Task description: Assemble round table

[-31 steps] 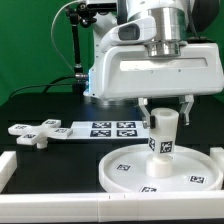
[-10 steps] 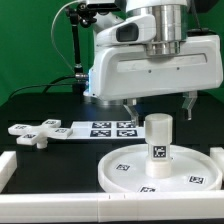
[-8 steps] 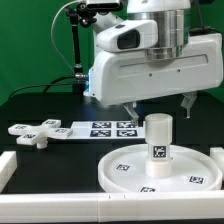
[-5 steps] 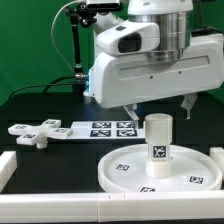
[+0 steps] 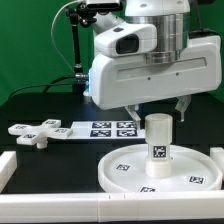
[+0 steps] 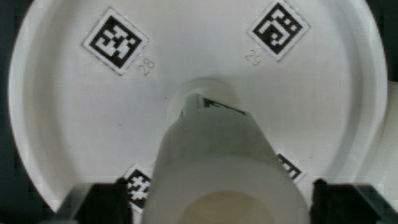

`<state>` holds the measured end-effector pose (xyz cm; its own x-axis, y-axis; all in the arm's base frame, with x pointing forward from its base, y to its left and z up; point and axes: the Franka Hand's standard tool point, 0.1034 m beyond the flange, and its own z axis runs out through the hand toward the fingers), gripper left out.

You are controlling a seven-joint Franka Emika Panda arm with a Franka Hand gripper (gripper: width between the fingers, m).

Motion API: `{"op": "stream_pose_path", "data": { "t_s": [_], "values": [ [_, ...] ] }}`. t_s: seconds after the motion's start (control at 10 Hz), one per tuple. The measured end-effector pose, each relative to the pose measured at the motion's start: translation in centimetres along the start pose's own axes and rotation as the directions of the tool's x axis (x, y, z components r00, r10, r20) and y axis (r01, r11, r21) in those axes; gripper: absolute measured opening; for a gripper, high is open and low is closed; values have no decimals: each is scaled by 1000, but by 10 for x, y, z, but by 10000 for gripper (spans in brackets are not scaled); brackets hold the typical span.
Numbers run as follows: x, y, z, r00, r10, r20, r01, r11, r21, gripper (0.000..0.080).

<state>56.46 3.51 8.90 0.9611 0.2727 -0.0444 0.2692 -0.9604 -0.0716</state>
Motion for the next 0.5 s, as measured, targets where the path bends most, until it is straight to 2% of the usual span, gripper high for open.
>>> {"op": "stream_pose_path", "data": {
  "t_s": [0.1,0.4,0.5],
  "values": [
    [0,0,0,1000,0,0,0,1000,0,404],
    [0,0,0,1000,25,0,-25,1000,1,404],
    [0,0,0,998,62,-2,-62,998,7,404]
  ]
}}
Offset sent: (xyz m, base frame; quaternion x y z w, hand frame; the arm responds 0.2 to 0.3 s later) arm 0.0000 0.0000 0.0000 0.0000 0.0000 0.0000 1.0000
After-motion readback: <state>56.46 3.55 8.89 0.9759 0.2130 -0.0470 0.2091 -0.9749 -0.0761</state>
